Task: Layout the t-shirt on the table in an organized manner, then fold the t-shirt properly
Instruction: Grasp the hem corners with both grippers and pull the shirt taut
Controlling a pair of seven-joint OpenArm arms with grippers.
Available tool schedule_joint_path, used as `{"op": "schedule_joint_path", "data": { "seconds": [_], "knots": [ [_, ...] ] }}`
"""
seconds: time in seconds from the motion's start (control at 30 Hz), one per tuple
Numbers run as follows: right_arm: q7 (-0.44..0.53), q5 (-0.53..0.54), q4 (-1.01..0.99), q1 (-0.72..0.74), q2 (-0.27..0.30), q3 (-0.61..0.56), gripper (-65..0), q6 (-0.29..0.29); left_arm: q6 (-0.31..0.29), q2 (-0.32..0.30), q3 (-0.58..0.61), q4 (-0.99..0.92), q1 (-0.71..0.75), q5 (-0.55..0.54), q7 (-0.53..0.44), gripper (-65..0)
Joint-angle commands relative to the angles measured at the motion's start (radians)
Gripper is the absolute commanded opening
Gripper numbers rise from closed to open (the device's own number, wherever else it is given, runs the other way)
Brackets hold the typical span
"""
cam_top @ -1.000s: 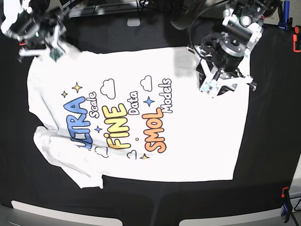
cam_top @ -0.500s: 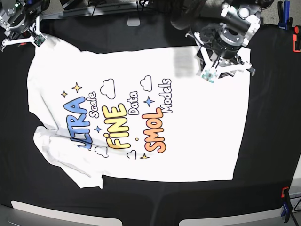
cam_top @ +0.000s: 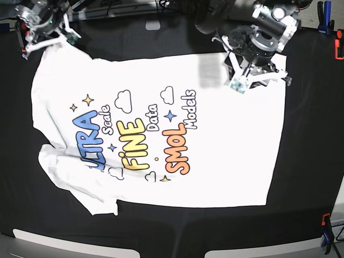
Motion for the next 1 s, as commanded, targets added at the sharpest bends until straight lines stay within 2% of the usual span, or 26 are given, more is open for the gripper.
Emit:
{"op": "schedule_joint_path", "data": {
  "seconds": [0.0, 0.17, 0.33, 0.43, 0.5, 0.53, 0.63, 0.8, 0.87, 0.97],
  "knots": [
    [0.009, -0.024, 0.013, 0.014, 0.014, -0.015, -42.8, -0.015, 0.012, -0.005, -0.003, 0.019, -0.004, 0.010, -0.024, -47.8],
    [0.008, -0.037, 0.013, 0.067, 0.014, -0.105, -42.8, -0.014, 0.012, -0.005, -0.003, 0.019, -0.004, 0.025, -0.024, -47.8],
    [-0.012, -0.037, 0.012, 0.066, 0.014, -0.118, -45.0, -0.026, 0.011, -0.005, -0.003, 0.019, -0.004, 0.032, -0.011, -47.8],
    [-0.053, -0.038, 0.012, 0.066, 0.014, -0.118, -52.8, -0.097, 0.013, -0.005, -0.003, 0.019, 0.018, 0.182, 0.027, -47.7],
    [-0.068, -0.037, 0.012, 0.066, 0.014, -0.118, -62.4, -0.103, 0.025, -0.006, -0.003, 0.019, 0.058, 0.308, 0.037, -47.7],
    [-0.079, -0.037, 0.012, 0.066, 0.014, -0.118, -65.0, -0.103, 0.024, -0.008, -0.003, 0.019, 0.085, 0.365, 0.036, -47.7],
    [-0.082, -0.037, 0.012, 0.066, 0.014, -0.118, -65.0, -0.102, 0.018, -0.015, -0.003, 0.019, 0.174, 0.497, 0.029, -47.7],
    [-0.082, -0.037, 0.012, 0.066, 0.014, -0.118, -65.0, -0.102, -0.052, -0.108, -0.003, 0.015, 0.274, 0.476, 0.019, -47.7],
    [-0.081, -0.036, 0.012, 0.066, 0.014, -0.118, -65.0, -0.102, -0.068, -0.153, -0.003, -0.008, 0.292, 0.477, -0.038, -47.7],
    [-0.081, -0.029, 0.012, 0.067, 0.014, -0.118, -65.0, -0.102, -0.069, -0.206, -0.003, -0.077, 0.293, 0.477, -0.185, -47.7]
  ]
}}
